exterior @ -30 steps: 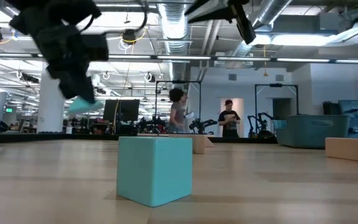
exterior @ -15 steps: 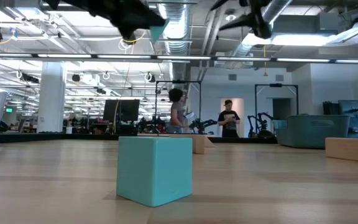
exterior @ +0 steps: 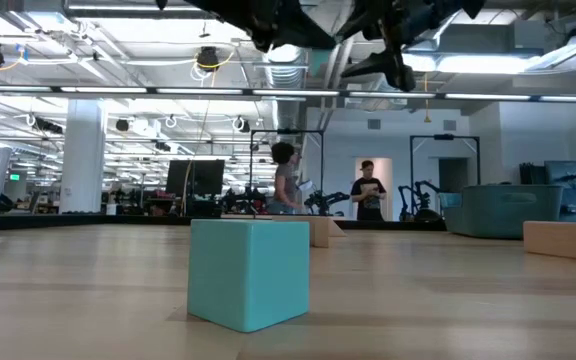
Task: Sort & place blocks by color
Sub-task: Put the top left blue block into the blue bin
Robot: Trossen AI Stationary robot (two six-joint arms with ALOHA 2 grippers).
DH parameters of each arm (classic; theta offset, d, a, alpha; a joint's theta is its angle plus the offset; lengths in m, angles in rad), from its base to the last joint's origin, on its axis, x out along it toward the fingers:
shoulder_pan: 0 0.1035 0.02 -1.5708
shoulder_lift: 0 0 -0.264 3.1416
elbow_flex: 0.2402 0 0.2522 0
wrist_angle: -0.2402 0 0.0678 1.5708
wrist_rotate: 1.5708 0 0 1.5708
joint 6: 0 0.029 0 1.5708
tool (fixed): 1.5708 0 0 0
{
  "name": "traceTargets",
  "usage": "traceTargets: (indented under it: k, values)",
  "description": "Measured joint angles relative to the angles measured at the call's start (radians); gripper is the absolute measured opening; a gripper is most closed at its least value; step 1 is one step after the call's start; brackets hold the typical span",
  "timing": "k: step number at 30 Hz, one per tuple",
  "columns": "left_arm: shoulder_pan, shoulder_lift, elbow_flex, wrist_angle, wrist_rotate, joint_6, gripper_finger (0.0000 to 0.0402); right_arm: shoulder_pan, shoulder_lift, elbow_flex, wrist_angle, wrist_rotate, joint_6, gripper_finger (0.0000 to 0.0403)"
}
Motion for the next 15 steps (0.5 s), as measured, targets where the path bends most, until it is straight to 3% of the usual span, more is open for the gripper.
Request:
traceTargets:
  k: [6, 15]
  values:
    - [0.019, 0.062, 0.082, -0.116, -0.037, 0.127, 0.0117, -0.03, 0.0, 0.0, 0.016, -0.097, -0.003, 0.0249]
    - [0.114, 0.064, 0.097, -0.042, -0.011, 0.176, 0.0117, -0.038, 0.0, 0.0, 0.014, -0.043, 0.035, 0.0249]
